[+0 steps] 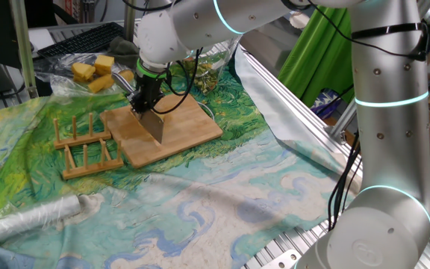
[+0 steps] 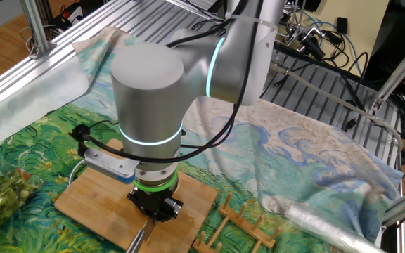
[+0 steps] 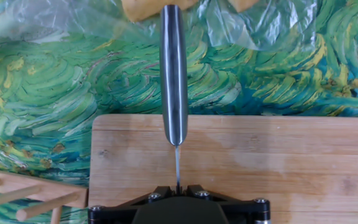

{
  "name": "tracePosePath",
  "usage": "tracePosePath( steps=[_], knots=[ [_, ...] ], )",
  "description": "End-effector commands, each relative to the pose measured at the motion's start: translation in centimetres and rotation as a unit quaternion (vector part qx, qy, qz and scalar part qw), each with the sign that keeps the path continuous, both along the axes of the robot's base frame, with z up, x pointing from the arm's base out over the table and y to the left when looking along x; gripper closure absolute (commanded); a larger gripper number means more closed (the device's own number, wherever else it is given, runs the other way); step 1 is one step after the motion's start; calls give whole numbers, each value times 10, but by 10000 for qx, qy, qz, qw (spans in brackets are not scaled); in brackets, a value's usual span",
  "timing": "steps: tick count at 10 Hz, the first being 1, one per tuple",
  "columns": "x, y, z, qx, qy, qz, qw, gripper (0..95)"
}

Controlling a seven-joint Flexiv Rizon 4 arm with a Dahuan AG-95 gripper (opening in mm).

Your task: Chop the potatoes

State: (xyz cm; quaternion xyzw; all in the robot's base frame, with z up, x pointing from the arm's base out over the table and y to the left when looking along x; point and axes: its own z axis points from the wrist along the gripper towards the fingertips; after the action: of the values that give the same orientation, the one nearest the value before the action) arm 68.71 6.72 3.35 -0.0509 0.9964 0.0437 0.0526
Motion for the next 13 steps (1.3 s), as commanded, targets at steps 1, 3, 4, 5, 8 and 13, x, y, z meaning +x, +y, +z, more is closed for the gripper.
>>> tracePosePath(
  steps=[1, 3, 4, 5, 8, 13],
  knots=[
    [-1, -2, 3, -3, 14, 6, 10000, 950],
    [-2, -5, 12, -6, 57, 5, 10000, 950],
    [0, -9, 17, 5, 90, 20, 10000, 950],
    [0, -12, 22, 45, 124, 15, 9999, 950],
    [5, -25, 34, 17, 199, 161, 9997, 950],
    [6, -28, 35, -63, 96, 198, 9997, 950]
  ],
)
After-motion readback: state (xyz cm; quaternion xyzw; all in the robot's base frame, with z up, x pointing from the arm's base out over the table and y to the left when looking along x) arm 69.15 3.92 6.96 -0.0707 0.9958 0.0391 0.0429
